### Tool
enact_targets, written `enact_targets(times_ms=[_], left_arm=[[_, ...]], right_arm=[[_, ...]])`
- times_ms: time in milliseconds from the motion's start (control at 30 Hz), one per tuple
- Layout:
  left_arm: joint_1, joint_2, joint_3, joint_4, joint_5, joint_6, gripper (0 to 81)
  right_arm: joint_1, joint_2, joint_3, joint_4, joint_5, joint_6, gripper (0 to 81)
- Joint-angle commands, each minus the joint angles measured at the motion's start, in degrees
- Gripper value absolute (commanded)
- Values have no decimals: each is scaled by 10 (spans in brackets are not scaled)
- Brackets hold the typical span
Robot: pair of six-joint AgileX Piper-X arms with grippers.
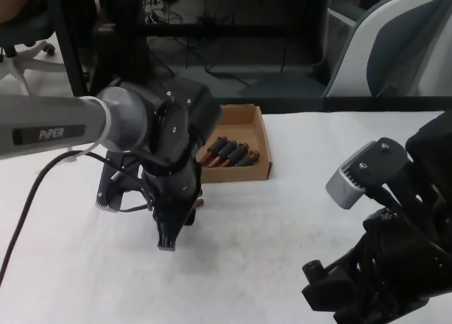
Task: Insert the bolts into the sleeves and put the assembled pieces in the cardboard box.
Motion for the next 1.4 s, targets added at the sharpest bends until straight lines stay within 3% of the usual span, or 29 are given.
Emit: enact_targets(times_ms=[0, 400, 1033, 1133, 1267, 1367], left_arm=[[-1, 5, -5, 7, -23, -13, 452], [9, 8, -4, 7, -58, -44, 452], [4, 51, -4, -43, -12, -79, 449], [4, 54, -4, -40, 21, -79, 329], [4, 54, -4, -40, 32, -79, 10], [4, 54, -4, -40, 33, -79, 17]], right_arm=[[1, -12, 0, -1, -9, -6, 4], [1, -18, 0, 3, -9, -18, 4], [1, -18, 0, 1, -9, -21, 4], [1, -18, 0, 1, -9, -21, 4], [1, -18, 0, 1, -9, -21, 4], [1, -18, 0, 1, -8, -20, 4]])
